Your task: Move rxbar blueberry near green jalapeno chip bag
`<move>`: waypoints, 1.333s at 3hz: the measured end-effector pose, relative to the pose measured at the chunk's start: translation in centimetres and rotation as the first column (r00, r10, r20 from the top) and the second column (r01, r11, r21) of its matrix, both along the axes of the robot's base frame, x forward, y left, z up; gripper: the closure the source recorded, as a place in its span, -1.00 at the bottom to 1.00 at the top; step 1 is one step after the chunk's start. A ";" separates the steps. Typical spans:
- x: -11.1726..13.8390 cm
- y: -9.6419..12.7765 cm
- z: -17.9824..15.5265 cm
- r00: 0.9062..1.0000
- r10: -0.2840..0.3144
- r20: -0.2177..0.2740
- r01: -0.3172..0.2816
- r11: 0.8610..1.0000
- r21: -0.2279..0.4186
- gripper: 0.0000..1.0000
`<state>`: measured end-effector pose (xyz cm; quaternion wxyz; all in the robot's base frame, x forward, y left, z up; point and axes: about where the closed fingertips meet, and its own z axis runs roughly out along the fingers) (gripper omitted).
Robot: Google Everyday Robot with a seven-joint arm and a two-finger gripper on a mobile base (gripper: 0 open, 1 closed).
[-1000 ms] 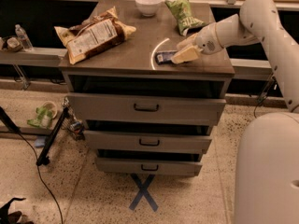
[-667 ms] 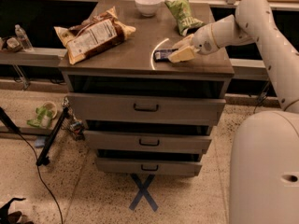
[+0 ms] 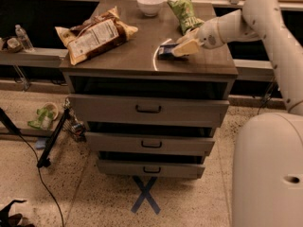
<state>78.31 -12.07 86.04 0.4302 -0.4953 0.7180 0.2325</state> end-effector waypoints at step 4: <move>6.0 -5.5 4.1 0.927 -0.359 0.112 0.351 0.932 0.089 1.00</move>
Offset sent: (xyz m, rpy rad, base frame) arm 0.0194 -0.0262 0.0346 -0.0014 -0.0884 -0.1310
